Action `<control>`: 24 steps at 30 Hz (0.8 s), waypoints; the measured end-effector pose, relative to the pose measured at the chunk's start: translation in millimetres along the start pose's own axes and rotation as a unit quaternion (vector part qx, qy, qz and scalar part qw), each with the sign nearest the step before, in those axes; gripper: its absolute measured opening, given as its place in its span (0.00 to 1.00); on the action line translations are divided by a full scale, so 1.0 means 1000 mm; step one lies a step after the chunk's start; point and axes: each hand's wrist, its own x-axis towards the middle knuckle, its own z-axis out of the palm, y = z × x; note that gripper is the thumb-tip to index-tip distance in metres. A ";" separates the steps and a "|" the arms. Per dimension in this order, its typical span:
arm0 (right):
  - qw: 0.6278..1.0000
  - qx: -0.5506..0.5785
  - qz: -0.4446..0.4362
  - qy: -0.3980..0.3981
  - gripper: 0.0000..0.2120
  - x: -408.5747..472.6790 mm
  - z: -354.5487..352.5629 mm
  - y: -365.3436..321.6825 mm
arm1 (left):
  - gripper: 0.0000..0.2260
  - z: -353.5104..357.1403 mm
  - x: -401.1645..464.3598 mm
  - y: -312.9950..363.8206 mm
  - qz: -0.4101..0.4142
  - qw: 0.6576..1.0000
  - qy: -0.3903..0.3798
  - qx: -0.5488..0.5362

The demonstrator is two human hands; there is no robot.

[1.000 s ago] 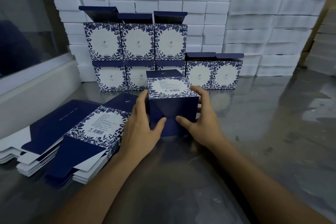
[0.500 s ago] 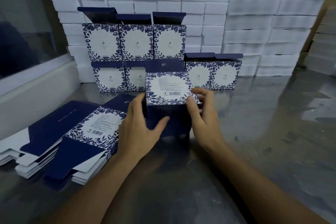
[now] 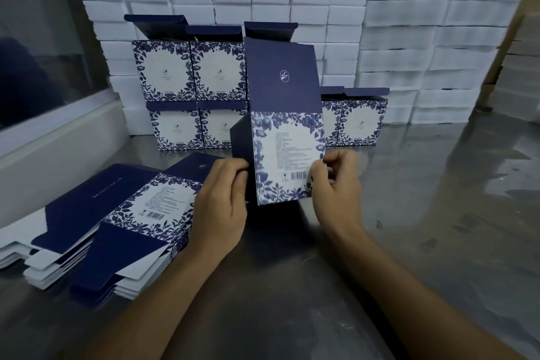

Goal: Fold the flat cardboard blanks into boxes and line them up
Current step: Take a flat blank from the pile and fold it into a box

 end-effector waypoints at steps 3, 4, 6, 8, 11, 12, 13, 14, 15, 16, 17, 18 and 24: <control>1.000 -0.007 0.014 -0.014 0.11 -0.001 0.000 0.000 | 0.10 0.001 0.000 0.000 0.014 1.000 -0.005 0.010; 1.000 -0.013 0.022 -0.016 0.12 0.000 -0.001 0.001 | 0.13 0.001 0.000 0.000 0.007 1.000 -0.007 0.008; 0.998 -0.023 0.048 -0.016 0.12 0.001 -0.001 0.005 | 0.22 0.001 -0.001 0.002 -0.036 0.999 -0.012 0.000; 0.997 -0.026 0.075 -0.019 0.10 0.002 -0.001 0.010 | 0.35 0.001 -0.003 0.005 -0.103 0.994 -0.024 -0.036; 0.996 -0.047 0.075 -0.033 0.09 0.000 0.002 0.009 | 0.43 0.002 -0.004 0.009 -0.167 0.980 -0.029 -0.109; 0.995 -0.054 0.070 -0.037 0.10 0.001 0.003 0.007 | 0.42 0.002 -0.004 0.009 -0.169 0.978 -0.025 -0.120; 0.996 -0.059 0.065 -0.034 0.11 0.002 0.003 0.005 | 0.40 0.002 -0.003 0.010 -0.169 0.977 -0.020 -0.131; 0.996 -0.065 0.065 -0.020 0.12 0.004 0.003 0.004 | 0.37 0.000 -0.002 0.011 -0.169 0.975 -0.018 -0.143; 0.996 -0.063 0.070 -0.002 0.11 0.005 0.002 0.002 | 0.34 -0.001 0.000 0.011 -0.166 0.974 -0.020 -0.153; 0.996 -0.054 0.076 0.014 0.08 0.007 0.000 0.001 | 0.31 -0.002 0.000 0.010 -0.160 0.973 -0.025 -0.162; 0.996 -0.045 0.076 0.020 0.06 0.008 -0.001 0.001 | 0.28 -0.004 0.001 0.010 -0.153 0.973 -0.034 -0.172; 0.996 -0.042 0.071 0.019 0.08 0.008 -0.002 0.000 | 0.26 -0.005 0.001 0.010 -0.149 0.970 -0.045 -0.185; 0.992 0.016 0.125 -0.005 0.29 0.005 -0.002 -0.003 | 0.24 -0.014 0.003 0.004 -0.139 0.953 -0.156 -0.220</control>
